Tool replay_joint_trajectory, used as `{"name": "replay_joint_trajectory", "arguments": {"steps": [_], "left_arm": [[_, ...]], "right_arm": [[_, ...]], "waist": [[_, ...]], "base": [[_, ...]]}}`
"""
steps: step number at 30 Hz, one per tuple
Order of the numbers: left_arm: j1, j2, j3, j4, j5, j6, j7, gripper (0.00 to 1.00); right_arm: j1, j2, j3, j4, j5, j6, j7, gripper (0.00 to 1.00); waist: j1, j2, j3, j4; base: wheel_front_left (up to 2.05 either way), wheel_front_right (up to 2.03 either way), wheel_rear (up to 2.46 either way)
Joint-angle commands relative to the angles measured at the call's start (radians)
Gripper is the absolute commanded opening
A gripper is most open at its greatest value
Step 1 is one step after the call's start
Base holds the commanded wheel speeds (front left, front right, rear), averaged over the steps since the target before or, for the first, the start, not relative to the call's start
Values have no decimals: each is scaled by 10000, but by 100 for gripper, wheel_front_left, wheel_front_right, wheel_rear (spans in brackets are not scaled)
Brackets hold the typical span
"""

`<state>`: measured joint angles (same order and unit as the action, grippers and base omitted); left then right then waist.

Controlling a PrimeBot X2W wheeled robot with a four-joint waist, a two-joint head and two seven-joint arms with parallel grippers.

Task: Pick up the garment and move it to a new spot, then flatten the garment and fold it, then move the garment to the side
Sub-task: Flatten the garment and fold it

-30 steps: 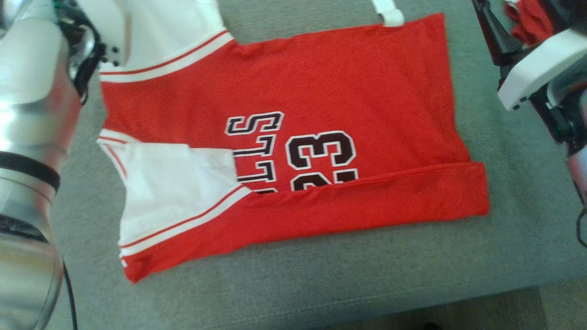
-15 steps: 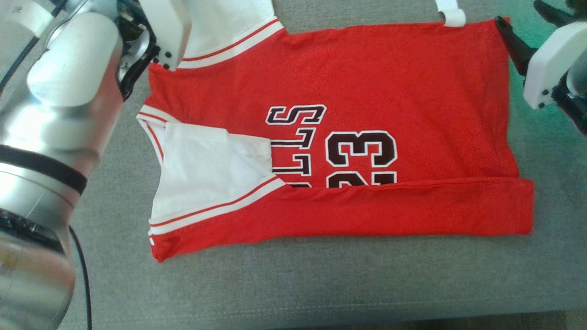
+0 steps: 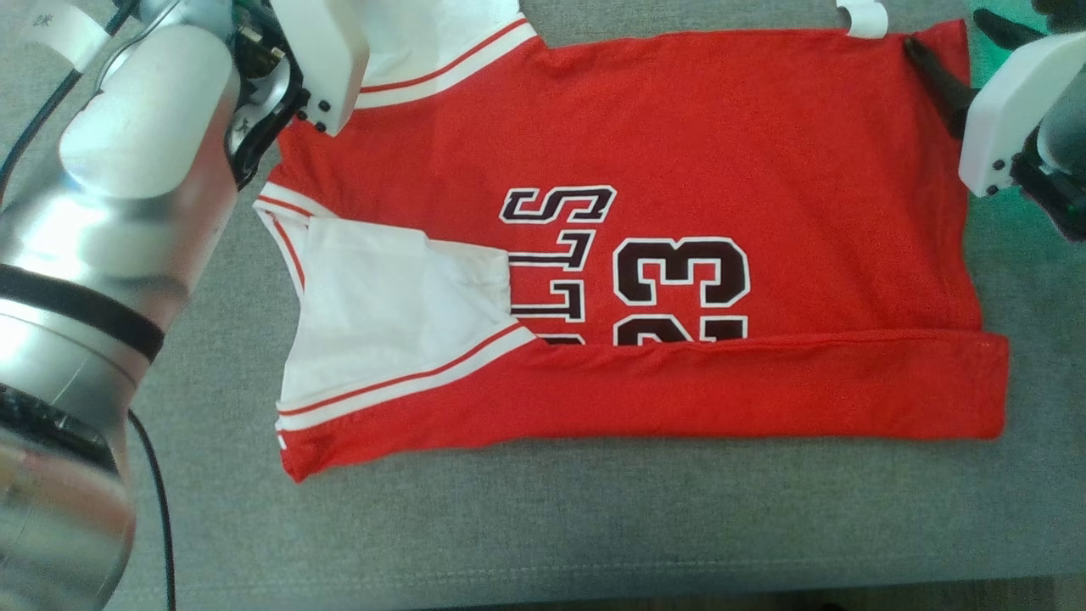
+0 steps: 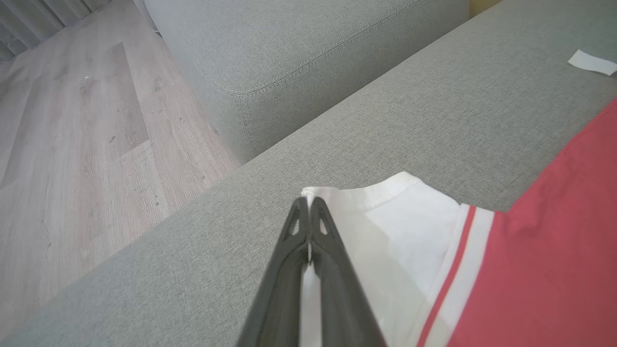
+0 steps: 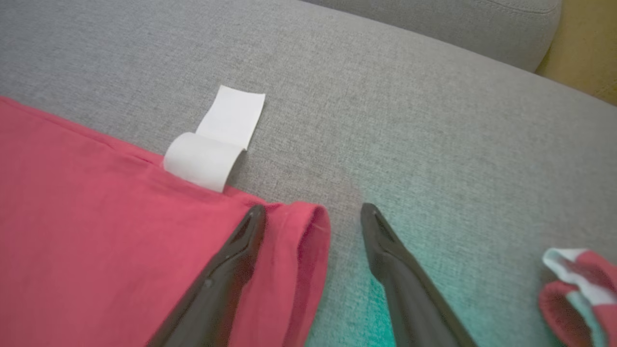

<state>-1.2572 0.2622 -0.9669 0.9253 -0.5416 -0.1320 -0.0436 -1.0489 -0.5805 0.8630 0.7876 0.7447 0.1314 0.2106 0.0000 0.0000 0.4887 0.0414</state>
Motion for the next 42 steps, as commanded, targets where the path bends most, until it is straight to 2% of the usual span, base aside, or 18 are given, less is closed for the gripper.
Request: {"name": "replay_joint_trajectory", "arguments": {"steps": [1, 2, 3, 4, 5, 11, 17, 27, 33, 42], "left_arm": [[-697, 395, 165, -144, -104, 14, -111, 0], [-697, 395, 165, -144, -104, 14, -111, 0], [-713, 394, 147, -116, -129, 14, -132, 0], [-724, 401, 131, -83, -150, 14, -159, 0], [-732, 415, 113, -46, -172, 14, -189, 0], [-865, 520, 106, 291, -268, 28, -405, 0], [-1191, 536, 289, 715, -320, 305, -886, 0], [-1985, 453, 680, 1381, -332, 884, -1927, 0], [-1694, 235, 574, 1651, -313, 704, -2089, 0], [-771, 215, 298, 1438, -316, 298, -2164, 0]], "right_arm": [[-57, -227, 329, -62, 254, -7, 74, 100], [-57, -227, 329, -62, 254, -7, 74, 100], [-88, -239, 464, -54, 375, -7, 125, 82], [-133, -261, 584, -48, 482, -7, 147, 24], [-182, -284, 694, -38, 574, -7, 150, 0], [-563, -418, 1163, 113, 988, -7, -78, 0], [-1131, -408, 1408, 312, 1179, -7, -741, 0], [-2126, 37, 1582, 1063, 907, -7, -2867, 0], [-1896, 113, 2010, 1274, 1187, -7, -3237, 0], [-1074, -419, 2837, 589, 1996, -7, -3521, 0]], "waist": [[0, 0, 31, 1], [0, 0, 31, 1], [0, 0, 40, -1], [0, 0, 51, -4], [0, 0, 61, -9], [0, 0, 76, -65], [0, 0, 106, -157], [0, 0, 128, -305], [0, 0, -136, -265], [0, 0, -901, -81]], "base": [[0, 0, 0], [0, 0, 0], [0, 0, 0], [0, 0, 0], [0, 0, 0], [0, 0, 0], [0, 0, 0], [0, 0, 0], [0, 0, 0], [0, 0, 0]]}}
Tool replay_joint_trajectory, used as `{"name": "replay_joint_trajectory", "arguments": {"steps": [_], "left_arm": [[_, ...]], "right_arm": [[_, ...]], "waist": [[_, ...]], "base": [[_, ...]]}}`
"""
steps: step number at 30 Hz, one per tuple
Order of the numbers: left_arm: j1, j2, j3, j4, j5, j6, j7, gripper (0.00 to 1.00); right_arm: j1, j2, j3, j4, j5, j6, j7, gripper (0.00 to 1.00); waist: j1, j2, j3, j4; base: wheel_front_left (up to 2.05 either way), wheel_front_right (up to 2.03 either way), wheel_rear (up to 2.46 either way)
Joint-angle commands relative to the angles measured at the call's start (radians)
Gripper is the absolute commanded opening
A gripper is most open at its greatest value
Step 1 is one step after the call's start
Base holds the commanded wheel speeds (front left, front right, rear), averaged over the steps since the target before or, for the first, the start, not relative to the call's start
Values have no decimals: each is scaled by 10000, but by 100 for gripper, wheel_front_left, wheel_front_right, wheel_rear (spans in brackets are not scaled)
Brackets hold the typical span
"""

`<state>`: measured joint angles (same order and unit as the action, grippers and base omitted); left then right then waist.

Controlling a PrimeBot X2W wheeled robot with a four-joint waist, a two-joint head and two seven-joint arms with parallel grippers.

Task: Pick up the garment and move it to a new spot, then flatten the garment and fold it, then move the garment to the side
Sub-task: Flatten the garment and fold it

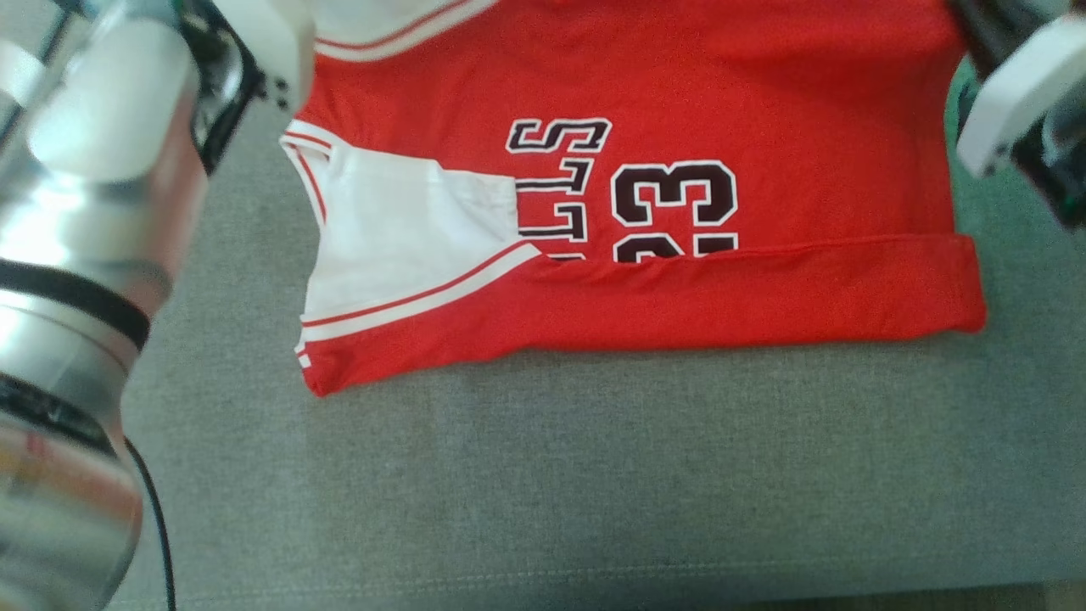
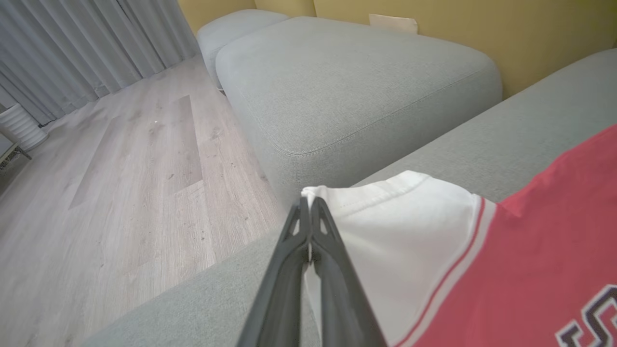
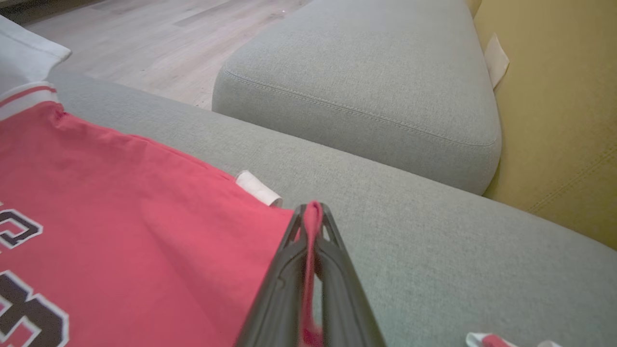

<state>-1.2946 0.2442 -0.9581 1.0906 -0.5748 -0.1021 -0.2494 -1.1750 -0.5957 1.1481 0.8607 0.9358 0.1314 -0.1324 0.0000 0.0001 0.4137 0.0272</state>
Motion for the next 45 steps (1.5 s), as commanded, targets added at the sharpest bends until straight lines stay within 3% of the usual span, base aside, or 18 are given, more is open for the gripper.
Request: {"name": "replay_joint_trajectory", "arguments": {"steps": [1, 9, 15, 21, 36, 45], "left_arm": [[-275, 417, 171, -286, 8, -38, -109, 0], [576, 645, -182, -1015, -168, -220, -20, 0], [1299, 1128, -609, -2022, -421, -270, 532, 0], [2329, 2083, -1170, -3619, -787, -282, 1470, 0], [3991, 4702, -2164, -8265, -2828, -285, 4405, 0], [4146, 5467, -2323, -9369, -3616, -285, 5410, 0]], "right_arm": [[288, -353, 92, -249, 172, -7, -83, 0], [992, -962, 782, -1128, 794, -7, 219, 0], [1493, -1551, 1106, -1752, 1075, -7, 696, 0], [2003, -2198, 1261, -2334, 990, -7, 1130, 0], [3130, -2785, 1317, -3430, 1149, -7, 1887, 0], [3476, -3100, 1320, -3725, 1076, -7, 2507, 0]], "waist": [[0, -1, -245, 82], [0, -1, -871, 216], [0, -1, -1248, 329], [0, -1, -1585, 449], [0, -1, -2202, 581], [0, -1, -2235, 517]], "base": [[0, 0, 0], [0, 0, 0], [0, 0, 0], [0, 0, 0], [0, 0, 0], [0, 0, 0]]}}
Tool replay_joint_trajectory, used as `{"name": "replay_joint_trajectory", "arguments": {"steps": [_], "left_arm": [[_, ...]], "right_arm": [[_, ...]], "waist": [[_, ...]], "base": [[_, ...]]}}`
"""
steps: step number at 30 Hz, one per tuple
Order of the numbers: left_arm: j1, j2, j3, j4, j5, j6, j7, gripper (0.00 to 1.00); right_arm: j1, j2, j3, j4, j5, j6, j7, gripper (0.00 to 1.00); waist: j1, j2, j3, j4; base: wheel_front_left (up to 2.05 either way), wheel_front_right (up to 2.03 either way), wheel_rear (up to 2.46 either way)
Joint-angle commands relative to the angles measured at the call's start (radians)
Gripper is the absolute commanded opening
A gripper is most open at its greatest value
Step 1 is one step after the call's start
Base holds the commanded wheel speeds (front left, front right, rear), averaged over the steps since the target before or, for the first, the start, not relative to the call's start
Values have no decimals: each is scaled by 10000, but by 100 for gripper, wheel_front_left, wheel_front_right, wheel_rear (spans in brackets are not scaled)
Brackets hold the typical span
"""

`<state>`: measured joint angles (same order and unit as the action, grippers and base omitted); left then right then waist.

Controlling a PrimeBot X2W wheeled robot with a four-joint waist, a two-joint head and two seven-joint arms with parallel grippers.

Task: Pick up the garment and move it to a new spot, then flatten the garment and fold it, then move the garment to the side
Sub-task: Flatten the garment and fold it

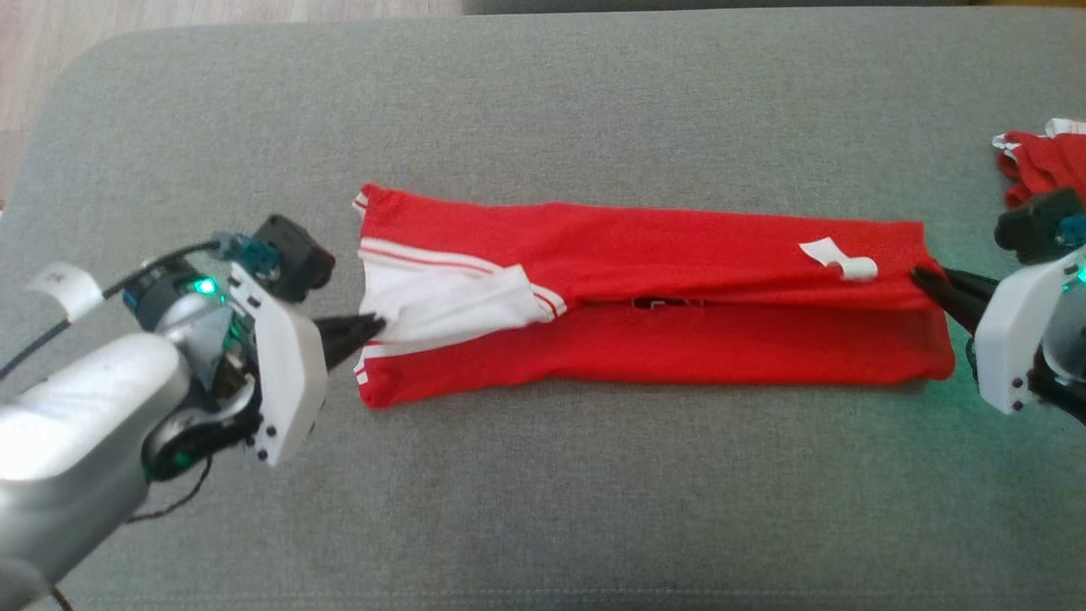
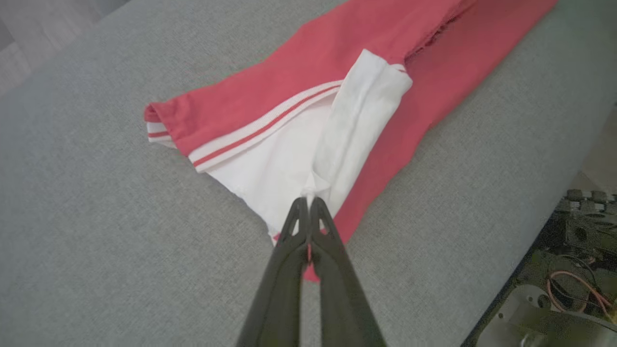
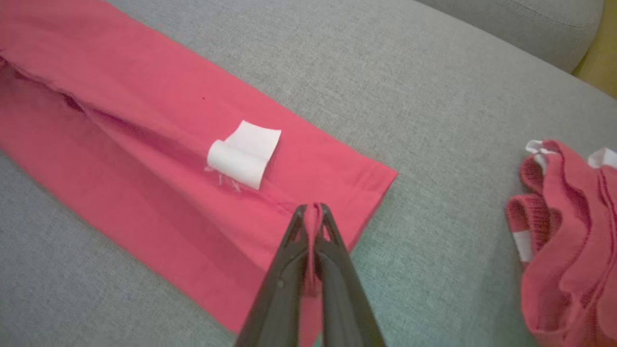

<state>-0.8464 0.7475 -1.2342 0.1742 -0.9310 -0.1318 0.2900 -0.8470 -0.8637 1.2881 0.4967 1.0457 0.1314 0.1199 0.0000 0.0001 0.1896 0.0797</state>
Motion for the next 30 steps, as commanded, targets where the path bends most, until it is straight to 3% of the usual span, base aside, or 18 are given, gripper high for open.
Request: {"name": "replay_joint_trajectory", "arguments": {"steps": [1, 14, 15, 16, 17, 18, 19, 26, 30], "left_arm": [[-322, 464, 401, -267, -125, 12, 97, 0], [-334, 698, 74, -360, -258, 12, 514, 0], [-308, 684, 44, -345, -280, 12, 539, 0], [-280, 671, -5, -357, -289, 12, 601, 0], [-251, 666, -46, -367, -301, 12, 656, 12], [-224, 668, -72, -361, -312, 12, 684, 65], [-195, 660, -77, -319, -328, 14, 673, 100], [-13, 530, -25, -96, -347, 122, 308, 100], [-10, 426, 309, 84, -152, 573, -497, 100]], "right_arm": [[213, -444, -80, -98, -11, -7, 32, 0], [538, -656, -79, -434, 361, -7, 787, 0], [568, -680, -79, -484, 382, -7, 887, 86], [585, -699, -79, -546, 406, -7, 941, 100], [603, -721, -79, -607, 481, -7, 987, 100], [616, -747, -79, -677, 556, -7, 1045, 100], [628, -784, -79, -731, 647, -7, 1123, 100], [573, -1075, -79, -949, 1065, -7, 1780, 100], [340, -1145, -198, -995, 1183, -7, 1721, 100]], "waist": [[0, -1, 11, -18], [0, -1, -19, -148], [0, -1, -31, -159], [0, -1, -45, -172], [0, -1, -64, -185], [0, -1, -89, -203], [0, -1, -119, -219], [0, -1, -457, -384], [0, -1, -687, -516]], "base": [[0, 0, 0], [0, 0, 0], [0, 0, 0], [0, 0, 0], [0, 0, 0], [0, 0, 0], [0, 0, 0], [0, 0, 0], [0, 0, 0]]}}
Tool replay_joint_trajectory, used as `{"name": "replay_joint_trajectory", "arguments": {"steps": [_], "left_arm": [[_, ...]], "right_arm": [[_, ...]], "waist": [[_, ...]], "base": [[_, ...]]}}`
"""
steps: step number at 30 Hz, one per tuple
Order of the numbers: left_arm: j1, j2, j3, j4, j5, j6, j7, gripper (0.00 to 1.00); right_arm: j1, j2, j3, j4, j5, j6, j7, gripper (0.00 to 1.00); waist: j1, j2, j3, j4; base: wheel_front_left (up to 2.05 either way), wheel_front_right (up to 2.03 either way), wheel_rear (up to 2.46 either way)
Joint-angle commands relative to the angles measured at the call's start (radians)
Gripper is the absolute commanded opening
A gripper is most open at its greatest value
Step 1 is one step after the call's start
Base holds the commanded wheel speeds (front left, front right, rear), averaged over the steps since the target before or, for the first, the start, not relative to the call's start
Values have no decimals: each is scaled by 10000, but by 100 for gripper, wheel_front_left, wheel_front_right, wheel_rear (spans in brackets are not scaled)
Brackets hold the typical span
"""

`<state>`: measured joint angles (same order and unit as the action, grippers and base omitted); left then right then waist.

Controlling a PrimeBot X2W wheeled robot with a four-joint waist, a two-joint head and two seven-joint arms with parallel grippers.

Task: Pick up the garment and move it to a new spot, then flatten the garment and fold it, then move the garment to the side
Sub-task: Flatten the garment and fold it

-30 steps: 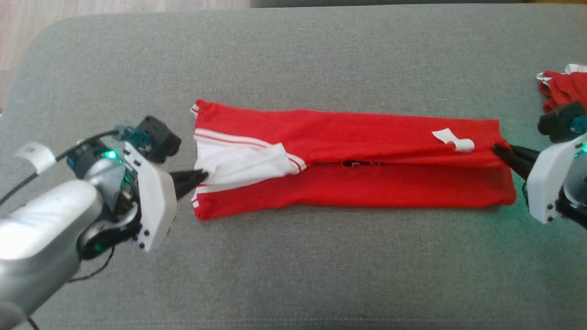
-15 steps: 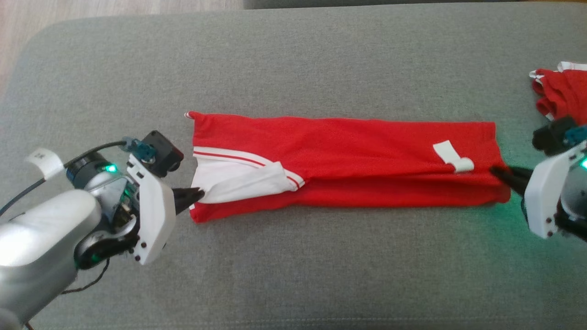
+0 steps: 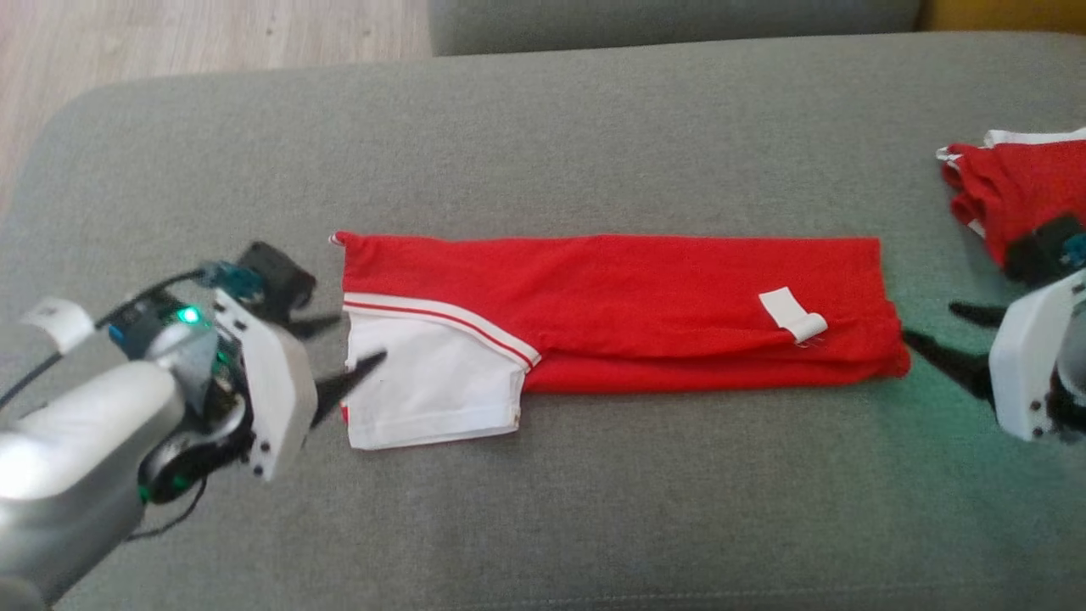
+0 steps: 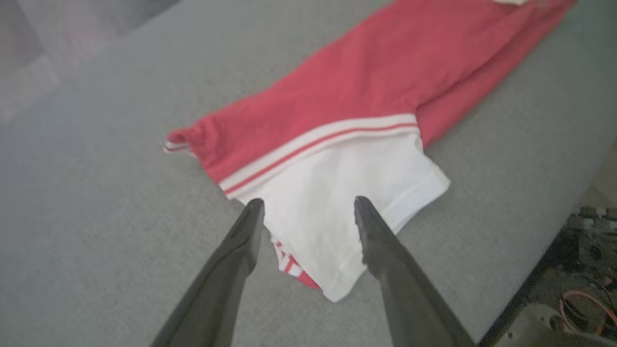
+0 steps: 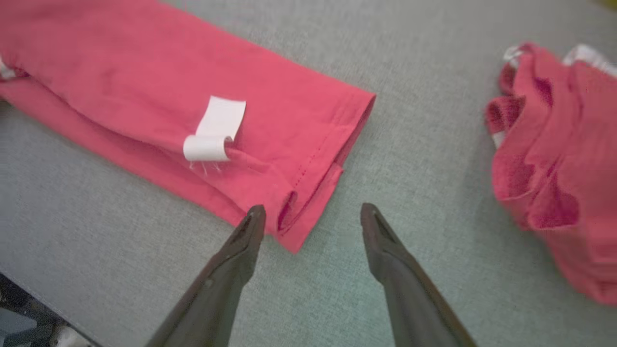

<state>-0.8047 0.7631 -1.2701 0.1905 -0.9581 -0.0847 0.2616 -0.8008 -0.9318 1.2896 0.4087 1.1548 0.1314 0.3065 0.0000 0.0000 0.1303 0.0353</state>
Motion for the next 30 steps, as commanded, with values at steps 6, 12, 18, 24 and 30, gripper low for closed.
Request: {"name": "replay_joint_trajectory", "arguments": {"steps": [6, 12, 18, 24, 30], "left_arm": [[-243, -411, 1913, 464, 168, 1573, -2748, 100], [468, -1412, 3271, 861, -252, 2774, -4993, 100], [1854, -2644, 5845, 111, 991, 3587, -5228, 100], [3788, -3795, 7682, -640, 3089, 3460, -5231, 100], [5595, -5161, 9211, -1076, 4920, 2867, -5232, 100]], "right_arm": [[-477, -40, -1311, 158, 373, -7, -1909, 100], [-268, 953, -2595, 890, 10, -7, -4599, 100], [494, 2356, -4266, 1717, -892, -7, -5656, 100], [1727, 3905, -7249, 1570, -3205, -7, -5678, 100], [3795, 6162, -10397, 755, -6021, -7, -5681, 100]], "waist": [[0, 0, -325, -248], [0, 0, -467, -393], [0, 0, -574, -505], [0, 0, -675, -576], [0, 0, -861, -546]], "base": [[0, 0, 0], [0, 0, 0], [0, 0, 0], [0, 0, 0], [0, 0, 0]]}}
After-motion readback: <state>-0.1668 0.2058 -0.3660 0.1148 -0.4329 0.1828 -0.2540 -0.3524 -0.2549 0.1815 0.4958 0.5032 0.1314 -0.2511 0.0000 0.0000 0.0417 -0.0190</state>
